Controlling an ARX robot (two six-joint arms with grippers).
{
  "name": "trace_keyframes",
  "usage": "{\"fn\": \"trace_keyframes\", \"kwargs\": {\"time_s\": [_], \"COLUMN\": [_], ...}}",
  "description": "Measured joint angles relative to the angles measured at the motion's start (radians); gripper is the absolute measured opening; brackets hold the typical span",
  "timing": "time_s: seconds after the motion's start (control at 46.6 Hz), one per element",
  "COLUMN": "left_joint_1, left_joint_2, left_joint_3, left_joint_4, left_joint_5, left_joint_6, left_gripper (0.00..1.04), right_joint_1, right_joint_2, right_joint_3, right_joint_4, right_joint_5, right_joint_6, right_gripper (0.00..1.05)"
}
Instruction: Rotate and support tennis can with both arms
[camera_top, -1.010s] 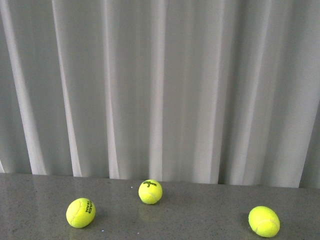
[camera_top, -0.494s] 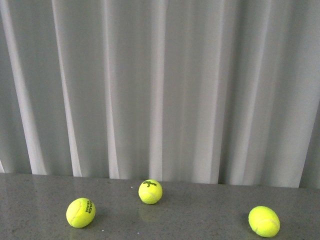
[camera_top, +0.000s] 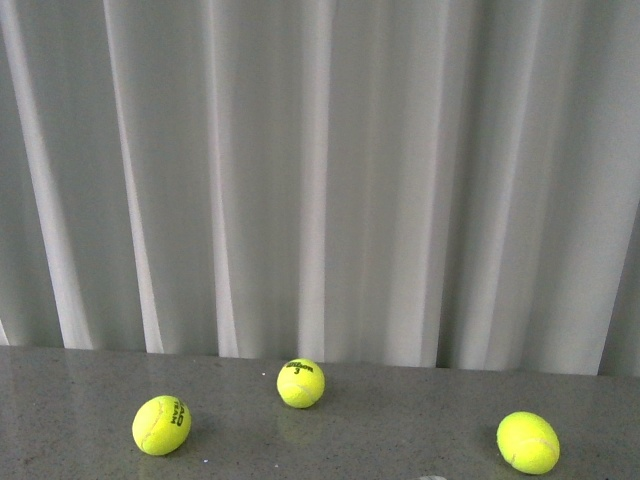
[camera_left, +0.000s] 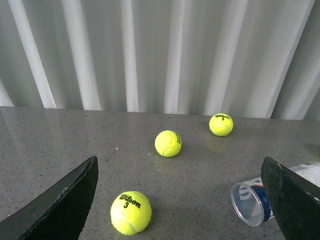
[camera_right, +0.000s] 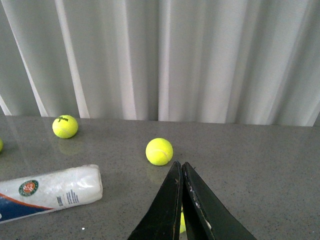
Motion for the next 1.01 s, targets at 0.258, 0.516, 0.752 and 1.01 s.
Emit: {"fn": "trace_keyframes", "kwargs": {"time_s": [0.258,0.516,0.752,1.01], "left_joint_1": [0.000,0.000,0.000,0.000], "left_joint_2": [0.000,0.000,0.000,0.000], "left_joint_3": [0.000,0.000,0.000,0.000], "left_joint_4": [0.000,0.000,0.000,0.000], "left_joint_5": [0.000,0.000,0.000,0.000], "left_joint_6": [0.000,0.000,0.000,0.000], "left_gripper": [0.98,0.98,0.98,0.98], "right_joint_1": [0.000,0.000,0.000,0.000], "right_joint_2": [-0.001,-0.001,-0.001,-0.001], "right_joint_3": [0.000,0.000,0.000,0.000], "right_joint_4": [-0.001,-0.001,-0.001,-0.001], "right_joint_5": [0.000,0.000,0.000,0.000], "right_joint_6": [0.000,0.000,0.001,0.001], "right_gripper": [0.44,0.88,0.98,0.98]}}
